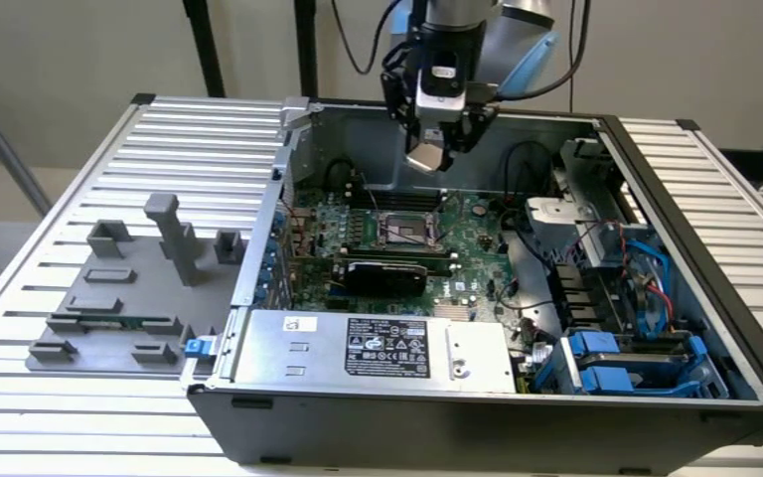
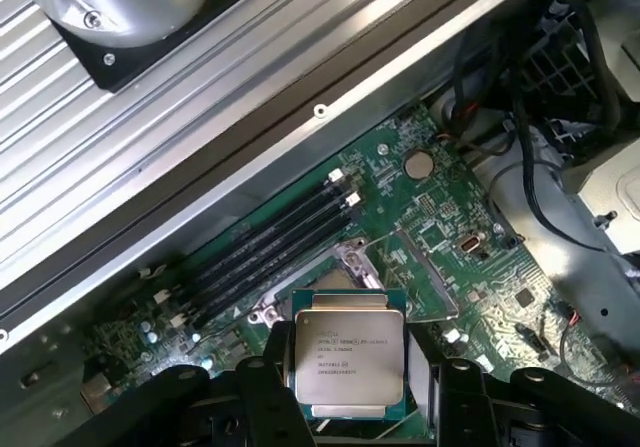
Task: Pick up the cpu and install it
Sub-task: 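Place the cpu into insertion slot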
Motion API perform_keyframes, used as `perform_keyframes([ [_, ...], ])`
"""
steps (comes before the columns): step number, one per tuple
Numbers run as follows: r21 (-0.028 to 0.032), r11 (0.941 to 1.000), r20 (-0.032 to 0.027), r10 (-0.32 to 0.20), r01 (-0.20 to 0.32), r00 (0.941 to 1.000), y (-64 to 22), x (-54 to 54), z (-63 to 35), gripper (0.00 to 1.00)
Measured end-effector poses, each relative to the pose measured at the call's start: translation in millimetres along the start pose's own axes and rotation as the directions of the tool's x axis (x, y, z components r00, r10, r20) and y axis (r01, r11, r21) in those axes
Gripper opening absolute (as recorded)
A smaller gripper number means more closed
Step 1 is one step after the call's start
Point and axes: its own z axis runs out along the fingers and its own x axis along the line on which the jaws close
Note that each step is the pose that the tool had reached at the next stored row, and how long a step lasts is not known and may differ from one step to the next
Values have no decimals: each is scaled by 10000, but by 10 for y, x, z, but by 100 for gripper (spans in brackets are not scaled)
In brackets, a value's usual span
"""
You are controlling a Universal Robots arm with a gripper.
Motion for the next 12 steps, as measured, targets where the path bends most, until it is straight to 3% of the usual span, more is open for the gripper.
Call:
perform_keyframes([
  [6, -20, 9941, 101, 1084, -1084, 9941, -5, -1, 57, 55],
  [12, -56, 9764, 204, 2159, -2158, 9762, -13, -2, 136, 55],
])
